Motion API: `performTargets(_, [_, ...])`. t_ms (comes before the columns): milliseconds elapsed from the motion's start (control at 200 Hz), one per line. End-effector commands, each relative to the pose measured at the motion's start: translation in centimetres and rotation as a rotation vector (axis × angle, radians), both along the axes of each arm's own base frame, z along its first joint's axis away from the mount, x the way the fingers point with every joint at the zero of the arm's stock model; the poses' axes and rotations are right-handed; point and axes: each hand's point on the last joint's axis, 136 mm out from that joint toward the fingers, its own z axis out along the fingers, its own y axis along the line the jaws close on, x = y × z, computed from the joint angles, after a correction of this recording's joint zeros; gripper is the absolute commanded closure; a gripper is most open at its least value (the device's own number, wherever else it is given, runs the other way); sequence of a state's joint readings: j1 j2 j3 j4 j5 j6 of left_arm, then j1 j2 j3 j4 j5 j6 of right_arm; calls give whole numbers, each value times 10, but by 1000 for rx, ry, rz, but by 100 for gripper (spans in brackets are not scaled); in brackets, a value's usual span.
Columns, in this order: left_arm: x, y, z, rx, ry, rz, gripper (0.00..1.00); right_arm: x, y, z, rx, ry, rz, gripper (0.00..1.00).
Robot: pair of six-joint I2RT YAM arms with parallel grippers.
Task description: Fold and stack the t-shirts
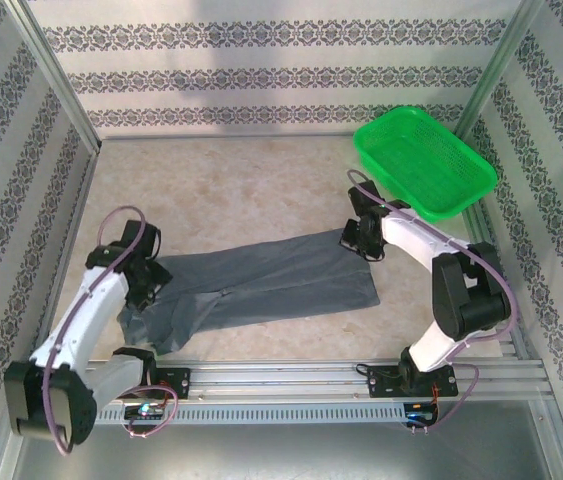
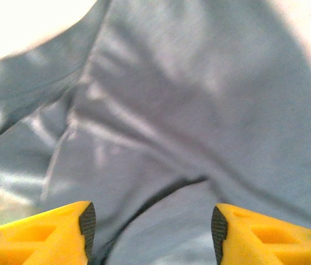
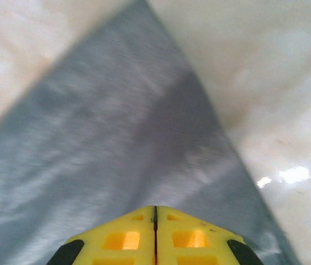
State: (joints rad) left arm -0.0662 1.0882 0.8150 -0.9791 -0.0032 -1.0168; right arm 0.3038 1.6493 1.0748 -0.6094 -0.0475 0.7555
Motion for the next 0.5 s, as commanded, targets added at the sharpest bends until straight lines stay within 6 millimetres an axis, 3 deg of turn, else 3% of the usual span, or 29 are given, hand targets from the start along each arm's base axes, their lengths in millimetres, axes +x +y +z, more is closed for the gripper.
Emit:
performTargets(0, [41,5,-3,-18,-71,3,49,15,19,-3,24,-5,34,90])
performTargets(100, [65,10,-25,-54,-48,41,55,18,26,-16,23,42,20,89])
performTargets(215, [80,20,-53,-73,4,73,59,17,16,-32,-37,116,-36,89])
performTargets(360, [75,44,-81,-94,67,158,61,15,-2,-46,-115,218,-116,89])
performTargets(495, [69,61,-97,-137,91,230,61,18,-2,-58,-74,289,-168,89])
